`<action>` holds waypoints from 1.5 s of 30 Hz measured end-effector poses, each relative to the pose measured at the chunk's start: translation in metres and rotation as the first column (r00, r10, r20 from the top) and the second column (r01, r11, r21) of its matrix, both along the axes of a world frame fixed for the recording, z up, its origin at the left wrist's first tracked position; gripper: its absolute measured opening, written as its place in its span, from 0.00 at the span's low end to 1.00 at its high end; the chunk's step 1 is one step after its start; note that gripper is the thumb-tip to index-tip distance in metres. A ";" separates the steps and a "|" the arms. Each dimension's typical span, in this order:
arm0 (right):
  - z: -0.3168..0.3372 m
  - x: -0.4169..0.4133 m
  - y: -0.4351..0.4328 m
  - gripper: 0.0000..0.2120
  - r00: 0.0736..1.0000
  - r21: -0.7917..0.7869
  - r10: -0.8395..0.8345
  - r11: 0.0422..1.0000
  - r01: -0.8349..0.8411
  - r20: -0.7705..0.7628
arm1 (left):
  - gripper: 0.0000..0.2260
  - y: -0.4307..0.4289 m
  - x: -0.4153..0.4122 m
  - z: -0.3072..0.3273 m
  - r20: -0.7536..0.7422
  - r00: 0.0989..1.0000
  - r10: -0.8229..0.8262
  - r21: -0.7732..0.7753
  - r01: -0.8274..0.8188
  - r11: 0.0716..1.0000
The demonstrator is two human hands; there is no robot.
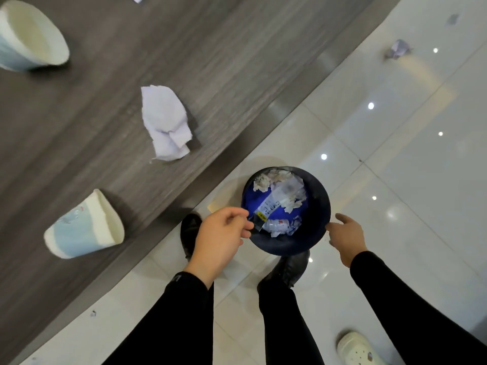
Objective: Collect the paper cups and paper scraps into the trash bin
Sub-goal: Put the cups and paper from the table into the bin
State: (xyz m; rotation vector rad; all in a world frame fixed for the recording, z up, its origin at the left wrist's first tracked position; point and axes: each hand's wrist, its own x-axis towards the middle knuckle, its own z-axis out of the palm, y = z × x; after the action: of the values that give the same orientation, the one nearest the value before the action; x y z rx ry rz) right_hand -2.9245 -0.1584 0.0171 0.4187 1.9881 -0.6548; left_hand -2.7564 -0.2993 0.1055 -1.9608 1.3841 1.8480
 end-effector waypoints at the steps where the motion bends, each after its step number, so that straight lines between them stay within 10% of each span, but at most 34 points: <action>1: 0.019 0.002 -0.010 0.24 0.995 -0.020 0.065 0.998 -0.067 -0.075 | 0.08 -0.002 0.000 0.010 -0.026 1.000 0.000 -0.015 -0.001 1.000; 9: 0.169 0.030 -0.122 0.12 0.923 -0.475 0.178 0.815 -0.333 -0.341 | 0.09 -0.060 0.029 0.114 -0.188 0.980 -0.065 -0.270 0.012 0.963; 13: 0.211 0.053 -0.171 0.09 0.867 -0.517 0.260 0.716 -0.469 -0.426 | 0.13 -0.097 0.086 0.151 0.103 0.962 -0.252 -0.583 0.264 0.768; 16: 0.219 0.069 -0.198 0.09 0.787 -0.442 0.338 0.682 -0.583 -0.516 | 0.41 -0.111 0.138 0.145 0.454 0.706 -0.544 -0.395 0.707 0.587; 19: 0.215 0.086 -0.219 0.15 0.702 -0.300 0.460 0.675 -0.674 -0.544 | 0.50 -0.104 0.174 0.114 0.533 0.557 -0.637 -0.209 0.816 0.539; 28: 0.185 0.120 -0.254 0.35 0.467 0.012 0.704 0.559 -0.829 -0.535 | 0.28 -0.108 0.185 0.075 0.506 0.734 -0.454 -0.494 0.677 0.545; 33: 0.168 0.126 -0.263 0.37 0.348 0.111 0.854 0.418 -0.902 -0.387 | 0.22 -0.121 0.183 0.081 0.338 0.878 -0.340 -0.485 0.472 0.736; 45: 0.190 0.097 -0.190 0.06 0.790 -0.162 0.334 0.867 -0.472 -0.513 | 0.10 -0.138 0.131 0.117 -0.054 0.985 -0.164 -0.562 0.106 0.820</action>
State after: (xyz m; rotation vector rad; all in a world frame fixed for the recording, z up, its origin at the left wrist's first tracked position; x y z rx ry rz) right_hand -2.8279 -0.3488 0.2070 -0.3873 2.2903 -0.7955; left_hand -2.6259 -0.4372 0.2228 -1.9324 2.2418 1.6141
